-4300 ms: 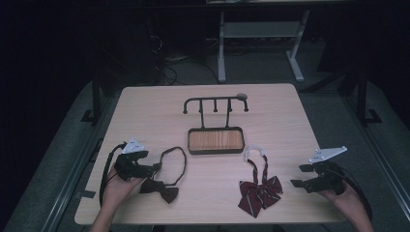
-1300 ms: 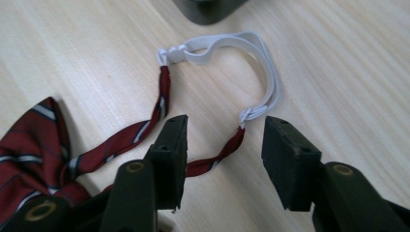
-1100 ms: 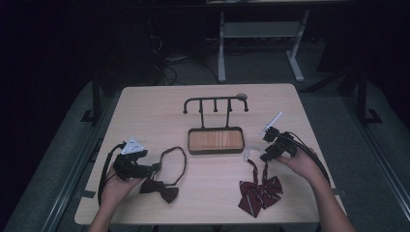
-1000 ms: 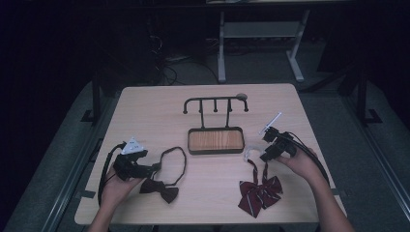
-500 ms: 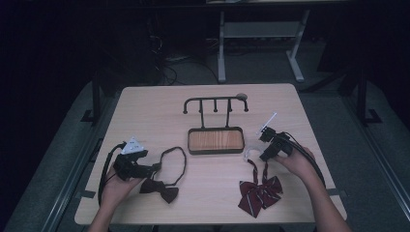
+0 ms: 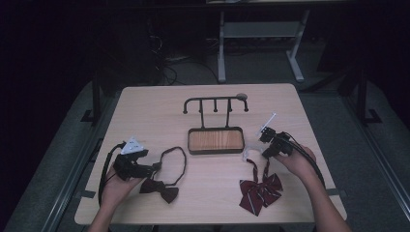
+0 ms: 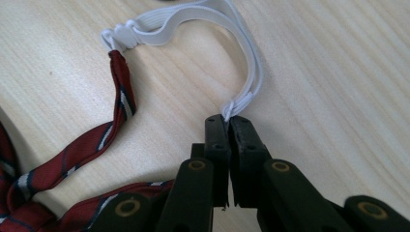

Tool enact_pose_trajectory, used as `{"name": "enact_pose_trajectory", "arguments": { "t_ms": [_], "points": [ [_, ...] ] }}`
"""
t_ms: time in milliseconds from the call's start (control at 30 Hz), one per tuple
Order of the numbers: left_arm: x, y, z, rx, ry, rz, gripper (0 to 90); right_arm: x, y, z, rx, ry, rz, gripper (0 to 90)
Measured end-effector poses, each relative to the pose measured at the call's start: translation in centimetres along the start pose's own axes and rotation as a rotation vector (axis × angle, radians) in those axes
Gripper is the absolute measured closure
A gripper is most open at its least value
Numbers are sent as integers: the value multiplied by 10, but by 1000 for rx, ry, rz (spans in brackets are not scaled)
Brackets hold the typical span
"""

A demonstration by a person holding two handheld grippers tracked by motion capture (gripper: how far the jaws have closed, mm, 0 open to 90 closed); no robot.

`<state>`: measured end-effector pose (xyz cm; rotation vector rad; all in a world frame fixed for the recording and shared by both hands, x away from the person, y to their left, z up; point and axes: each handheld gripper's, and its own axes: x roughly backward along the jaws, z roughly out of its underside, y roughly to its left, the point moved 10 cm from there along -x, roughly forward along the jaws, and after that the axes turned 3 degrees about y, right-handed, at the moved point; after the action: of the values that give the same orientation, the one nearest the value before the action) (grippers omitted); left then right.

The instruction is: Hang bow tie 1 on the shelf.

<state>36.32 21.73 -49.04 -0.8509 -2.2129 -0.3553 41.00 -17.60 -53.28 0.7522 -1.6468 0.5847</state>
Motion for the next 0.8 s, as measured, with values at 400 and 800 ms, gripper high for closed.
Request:
{"name": "enact_pose_trajectory", "arguments": {
  "t_ms": [400,800],
  "points": [
    [0,0,0,-1,3,-1,258,23,6,2,14,-73,-52,870],
    [-1,-1,1,-8,5,-2,257,51,17,4,68,-125,-110,870]
  ]
}}
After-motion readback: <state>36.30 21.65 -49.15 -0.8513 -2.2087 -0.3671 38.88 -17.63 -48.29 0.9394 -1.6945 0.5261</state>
